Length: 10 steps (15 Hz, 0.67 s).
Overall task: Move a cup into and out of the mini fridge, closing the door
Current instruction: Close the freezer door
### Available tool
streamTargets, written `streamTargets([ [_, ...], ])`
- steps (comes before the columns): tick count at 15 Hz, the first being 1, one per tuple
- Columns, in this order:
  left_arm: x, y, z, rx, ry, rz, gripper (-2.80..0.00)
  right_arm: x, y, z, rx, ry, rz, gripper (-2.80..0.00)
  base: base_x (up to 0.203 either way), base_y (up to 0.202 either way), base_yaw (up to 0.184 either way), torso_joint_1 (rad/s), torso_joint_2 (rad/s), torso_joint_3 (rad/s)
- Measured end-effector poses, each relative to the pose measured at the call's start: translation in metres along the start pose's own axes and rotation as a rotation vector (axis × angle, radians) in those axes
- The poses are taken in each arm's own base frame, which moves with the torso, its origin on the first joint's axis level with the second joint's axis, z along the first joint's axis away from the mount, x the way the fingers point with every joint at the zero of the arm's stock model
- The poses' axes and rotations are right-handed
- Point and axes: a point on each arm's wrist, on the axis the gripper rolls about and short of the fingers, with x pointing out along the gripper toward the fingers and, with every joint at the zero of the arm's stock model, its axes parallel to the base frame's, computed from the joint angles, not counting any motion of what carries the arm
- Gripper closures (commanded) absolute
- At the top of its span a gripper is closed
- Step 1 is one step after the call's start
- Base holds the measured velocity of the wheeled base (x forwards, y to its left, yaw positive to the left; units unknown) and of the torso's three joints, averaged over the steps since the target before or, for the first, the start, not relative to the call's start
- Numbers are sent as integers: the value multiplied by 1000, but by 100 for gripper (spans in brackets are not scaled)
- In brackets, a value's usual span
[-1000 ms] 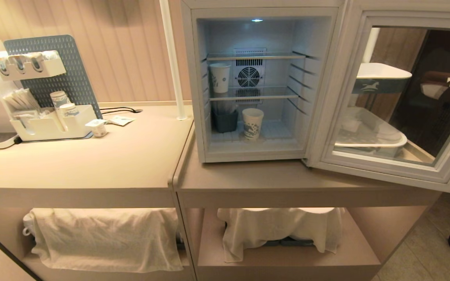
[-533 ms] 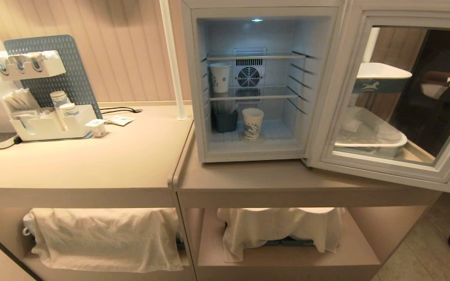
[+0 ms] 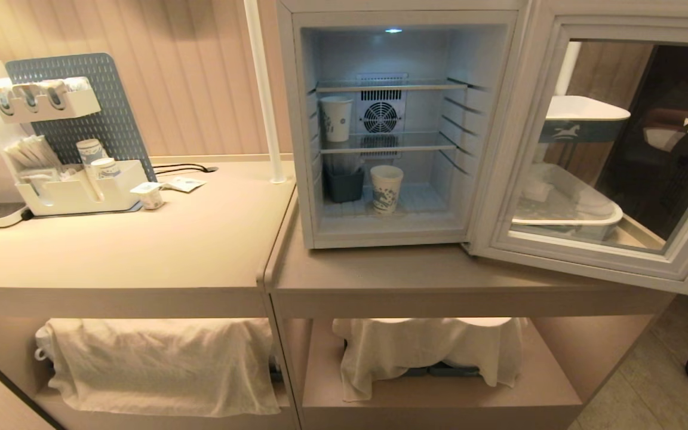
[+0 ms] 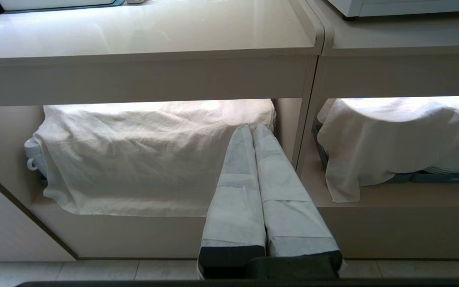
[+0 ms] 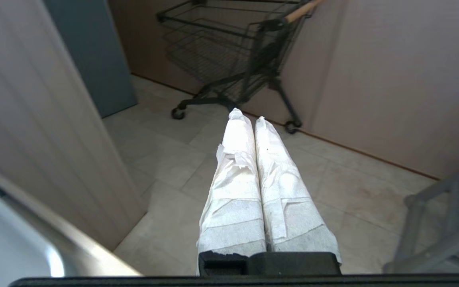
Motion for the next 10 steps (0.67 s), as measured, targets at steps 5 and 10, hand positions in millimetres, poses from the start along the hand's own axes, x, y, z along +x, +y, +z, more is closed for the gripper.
streamTargets([
  [5,0,0,0,0,0,0,0,-5,4,-3,6,14,45,0,0,0,0,0,0,0],
  [10,0,0,0,0,0,0,0,-16,0,-4,5,44,87,0,0,0,0,0,0,0],
])
